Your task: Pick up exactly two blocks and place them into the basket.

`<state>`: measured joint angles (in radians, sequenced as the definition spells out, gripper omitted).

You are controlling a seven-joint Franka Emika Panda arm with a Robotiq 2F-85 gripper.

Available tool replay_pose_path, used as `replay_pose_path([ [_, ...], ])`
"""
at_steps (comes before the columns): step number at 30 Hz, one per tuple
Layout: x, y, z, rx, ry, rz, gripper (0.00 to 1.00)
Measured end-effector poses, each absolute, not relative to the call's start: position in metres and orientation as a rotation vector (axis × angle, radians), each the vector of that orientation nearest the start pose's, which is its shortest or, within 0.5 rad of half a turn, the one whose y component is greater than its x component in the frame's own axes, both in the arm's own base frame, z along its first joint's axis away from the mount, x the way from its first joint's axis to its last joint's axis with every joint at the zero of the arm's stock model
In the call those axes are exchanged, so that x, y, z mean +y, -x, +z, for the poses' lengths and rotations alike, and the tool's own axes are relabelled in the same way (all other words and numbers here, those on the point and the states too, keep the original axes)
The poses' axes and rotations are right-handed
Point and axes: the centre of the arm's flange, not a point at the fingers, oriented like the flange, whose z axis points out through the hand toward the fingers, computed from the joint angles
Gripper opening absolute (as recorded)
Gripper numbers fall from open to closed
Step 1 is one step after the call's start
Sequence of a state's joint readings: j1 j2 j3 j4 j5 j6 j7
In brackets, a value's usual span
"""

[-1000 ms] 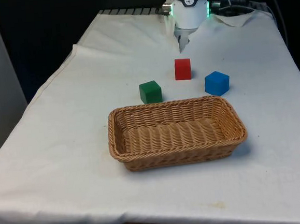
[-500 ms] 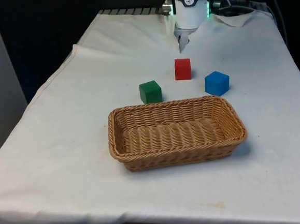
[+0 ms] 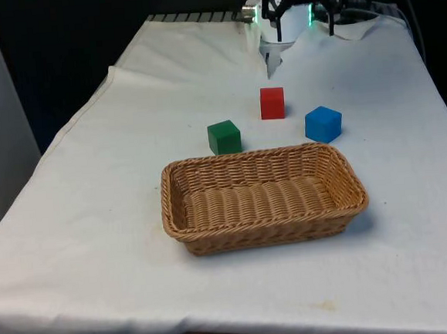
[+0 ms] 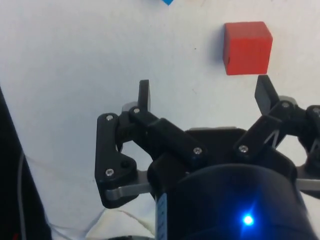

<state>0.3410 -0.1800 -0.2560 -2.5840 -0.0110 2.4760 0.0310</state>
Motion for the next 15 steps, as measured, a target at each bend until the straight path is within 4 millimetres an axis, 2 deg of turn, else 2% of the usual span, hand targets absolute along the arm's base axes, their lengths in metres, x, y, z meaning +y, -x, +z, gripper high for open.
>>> replay_pose_path([
  [9, 0.039, -0.429, 0.307, -0.077, 3.123, -0.096, 1.0],
  [15, 0.028, -0.426, 0.286, -0.039, 3.131, -0.092, 1.0],
])
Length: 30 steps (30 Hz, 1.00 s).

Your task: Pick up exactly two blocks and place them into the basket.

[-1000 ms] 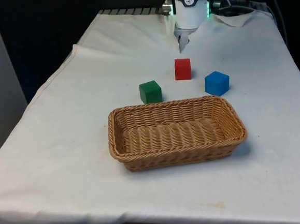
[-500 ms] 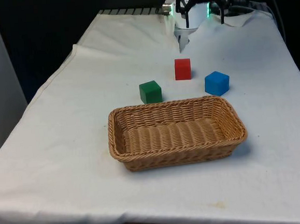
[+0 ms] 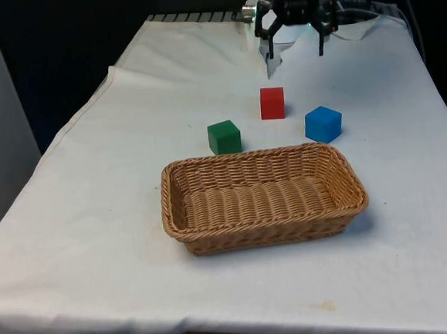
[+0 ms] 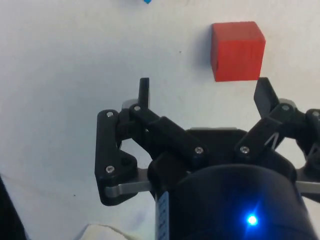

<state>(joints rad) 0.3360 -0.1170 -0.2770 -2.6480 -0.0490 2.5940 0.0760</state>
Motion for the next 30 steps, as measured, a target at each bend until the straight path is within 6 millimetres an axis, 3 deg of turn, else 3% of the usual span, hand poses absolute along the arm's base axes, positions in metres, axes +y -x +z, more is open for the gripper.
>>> replay_pose_path([
  [10, 0.012, -0.424, 0.253, 0.01, 3.151, -0.082, 1.0],
  [18, -0.013, -0.422, 0.221, 0.024, 3.18, -0.066, 1.0],
  [30, -0.022, -0.42, 0.203, -0.002, 3.2, -0.046, 1.0],
])
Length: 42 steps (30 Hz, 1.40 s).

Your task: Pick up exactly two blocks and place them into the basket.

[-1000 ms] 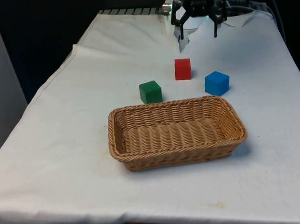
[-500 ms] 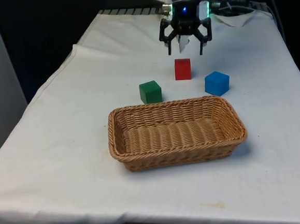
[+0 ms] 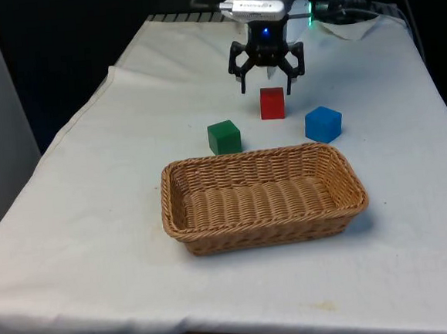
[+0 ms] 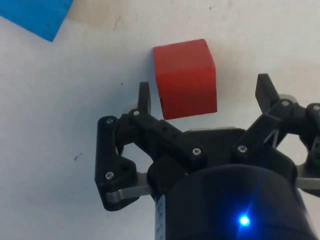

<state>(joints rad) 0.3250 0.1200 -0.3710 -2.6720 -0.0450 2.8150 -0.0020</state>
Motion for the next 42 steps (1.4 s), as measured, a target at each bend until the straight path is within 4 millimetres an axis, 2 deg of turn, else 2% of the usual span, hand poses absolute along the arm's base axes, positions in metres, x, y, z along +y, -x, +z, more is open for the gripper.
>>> replay_pose_path([
  [18, -0.011, -0.417, 0.185, -0.014, 3.21, -0.03, 1.0],
  [20, -0.011, -0.417, 0.184, -0.016, 3.212, -0.029, 0.84],
  [22, -0.011, -0.417, 0.182, -0.016, 3.213, -0.03, 0.61],
  [23, -0.011, -0.417, 0.182, -0.017, 3.214, -0.028, 0.38],
  [24, -0.011, -0.417, 0.181, -0.017, 3.214, -0.028, 0.27],
  [27, -0.011, -0.417, 0.181, -0.018, 3.214, -0.028, 0.01],
  [38, -0.011, -0.418, 0.183, -0.017, 3.213, -0.035, 0.02],
  [42, -0.008, -0.424, 0.196, -0.017, 3.203, -0.059, 0.02],
])
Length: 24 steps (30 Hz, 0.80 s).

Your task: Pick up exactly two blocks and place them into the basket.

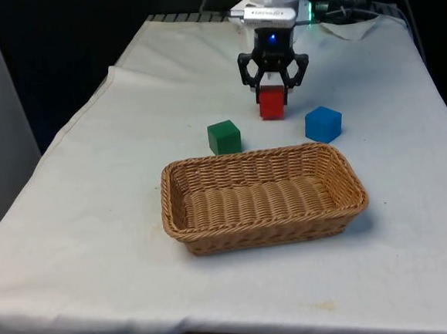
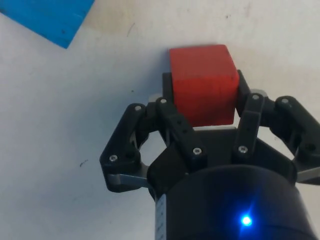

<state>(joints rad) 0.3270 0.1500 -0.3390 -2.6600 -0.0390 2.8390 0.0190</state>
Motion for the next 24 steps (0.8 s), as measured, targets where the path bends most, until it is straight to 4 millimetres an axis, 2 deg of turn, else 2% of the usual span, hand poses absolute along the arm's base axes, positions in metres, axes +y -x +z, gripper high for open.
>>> replay_pose_path([
  [5, -0.007, -0.426, 0.208, -0.02, 3.193, -0.065, 0.02],
  [10, -0.003, -0.433, 0.23, -0.027, 3.179, -0.075, 0.02],
  [11, -0.002, -0.437, 0.237, -0.032, 3.175, -0.077, 0.02],
  [24, 0.007, -0.471, 0.277, -0.062, 3.171, -0.099, 0.02],
])
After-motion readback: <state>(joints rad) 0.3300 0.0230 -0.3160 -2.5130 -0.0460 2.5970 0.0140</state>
